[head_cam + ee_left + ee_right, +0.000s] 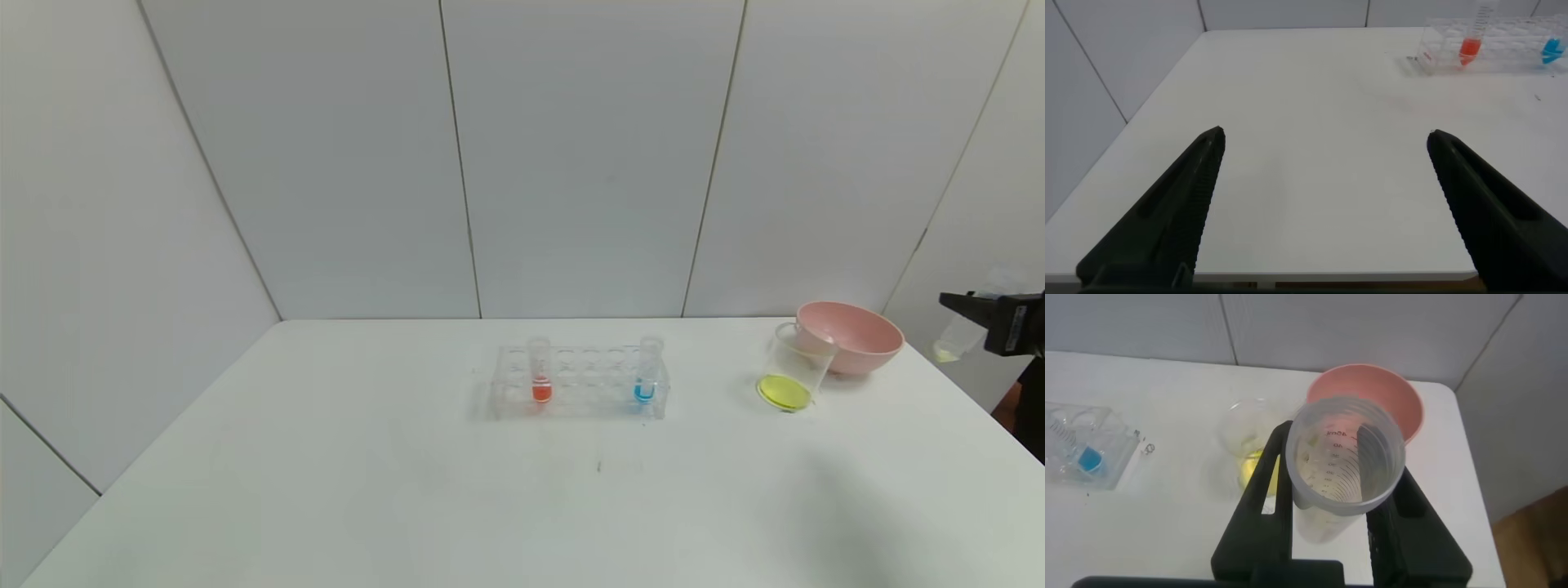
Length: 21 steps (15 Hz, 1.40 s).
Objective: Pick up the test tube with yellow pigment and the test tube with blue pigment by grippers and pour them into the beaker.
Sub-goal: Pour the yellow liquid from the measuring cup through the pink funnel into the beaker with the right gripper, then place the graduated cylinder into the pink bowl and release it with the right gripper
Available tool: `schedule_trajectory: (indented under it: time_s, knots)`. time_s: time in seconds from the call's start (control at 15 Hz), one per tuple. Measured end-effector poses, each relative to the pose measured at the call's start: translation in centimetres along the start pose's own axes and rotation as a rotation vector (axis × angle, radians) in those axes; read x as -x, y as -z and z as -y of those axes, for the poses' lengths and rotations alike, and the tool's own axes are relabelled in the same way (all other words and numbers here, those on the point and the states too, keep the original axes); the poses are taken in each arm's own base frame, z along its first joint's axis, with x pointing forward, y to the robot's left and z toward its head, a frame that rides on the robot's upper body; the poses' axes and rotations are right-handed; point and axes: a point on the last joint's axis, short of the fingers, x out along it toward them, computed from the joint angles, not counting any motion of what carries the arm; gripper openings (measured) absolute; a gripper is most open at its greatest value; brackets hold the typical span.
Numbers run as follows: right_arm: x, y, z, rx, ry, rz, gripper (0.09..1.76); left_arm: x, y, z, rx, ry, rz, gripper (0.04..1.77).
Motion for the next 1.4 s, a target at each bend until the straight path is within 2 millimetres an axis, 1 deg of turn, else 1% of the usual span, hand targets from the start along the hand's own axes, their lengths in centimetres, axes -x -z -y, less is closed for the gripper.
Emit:
schedule_trajectory:
  time_s: [0.13,0.27,0.4,0.67,0.93,1.07,1.13,1.27,1.4]
  knots:
    - [-0.5,0.4,1.4,0.013,0.008,0.038,0.57,0.0,0.0,0.0,0.000,0.000,0.000,1.76]
    - [-2.4,1.0,2.6,0.031,0.012,0.069,0.57,0.0,0.0,0.0,0.000,0.000,0.000,1.76]
    - [-5.3,1.4,3.9,0.040,0.009,0.081,0.57,0.0,0.0,0.0,0.000,0.000,0.000,1.76]
    - [-12.0,1.5,6.0,0.046,0.010,0.088,0.57,0.0,0.0,0.0,0.000,0.000,0.000,1.76]
    - [-18.2,3.3,6.9,0.047,0.039,0.077,0.57,0.0,0.0,0.0,0.000,0.000,0.000,1.76]
    - [-20.7,4.5,6.8,0.040,0.057,0.051,0.57,0.0,0.0,0.0,0.000,0.000,0.000,1.76]
    - [-21.7,5.2,6.6,0.034,0.056,0.036,0.57,0.0,0.0,0.0,0.000,0.000,0.000,1.76]
    - [-22.6,6.0,6.4,0.034,0.048,0.028,0.57,0.0,0.0,0.0,0.000,0.000,0.000,1.76]
    - [-22.9,6.3,6.4,0.033,0.046,0.026,0.84,0.0,0.0,0.0,0.000,0.000,0.000,1.76]
